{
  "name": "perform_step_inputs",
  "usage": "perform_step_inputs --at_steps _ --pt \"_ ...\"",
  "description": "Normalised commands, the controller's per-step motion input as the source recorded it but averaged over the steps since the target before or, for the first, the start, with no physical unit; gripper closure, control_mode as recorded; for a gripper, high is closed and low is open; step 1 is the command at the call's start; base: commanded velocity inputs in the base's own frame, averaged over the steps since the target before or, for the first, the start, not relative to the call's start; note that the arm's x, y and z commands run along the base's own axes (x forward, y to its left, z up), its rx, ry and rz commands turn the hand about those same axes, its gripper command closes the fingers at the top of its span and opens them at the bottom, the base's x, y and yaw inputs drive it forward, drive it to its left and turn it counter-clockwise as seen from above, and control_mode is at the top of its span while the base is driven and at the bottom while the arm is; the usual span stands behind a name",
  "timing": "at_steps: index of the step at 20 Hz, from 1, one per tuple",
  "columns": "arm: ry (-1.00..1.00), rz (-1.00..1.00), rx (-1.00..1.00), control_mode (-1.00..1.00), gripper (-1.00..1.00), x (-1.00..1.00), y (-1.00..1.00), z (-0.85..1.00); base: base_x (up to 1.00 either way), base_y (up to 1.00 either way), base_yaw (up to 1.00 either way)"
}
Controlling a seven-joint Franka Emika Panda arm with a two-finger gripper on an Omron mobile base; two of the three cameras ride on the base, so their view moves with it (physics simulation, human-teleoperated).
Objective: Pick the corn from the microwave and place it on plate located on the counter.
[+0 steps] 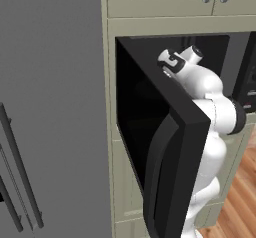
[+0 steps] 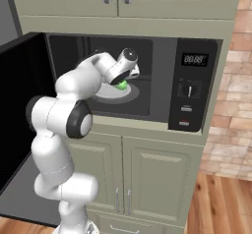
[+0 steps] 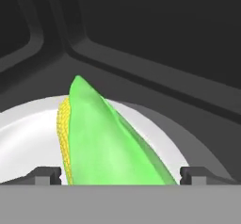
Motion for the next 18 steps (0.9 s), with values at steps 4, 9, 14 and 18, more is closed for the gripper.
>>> perform_step_inputs --at_steps 4,9,14,18 --pt "0.01 0.09 0.0 -1.0 -1.0 -0.01 -0.01 -0.4 0.0 0.0 0.0" --pt "0.0 0.04 0.0 -1.0 -1.0 0.0 0.0 -0.11 0.0 0.0 0.0" --pt "0.0 0.0 0.0 -1.0 -1.0 0.0 0.0 0.0 0.0 0.0 0.0" --pt "0.0 0.0 0.0 -1.0 1.0 0.11 0.0 0.0 0.0 0.0 0.0"
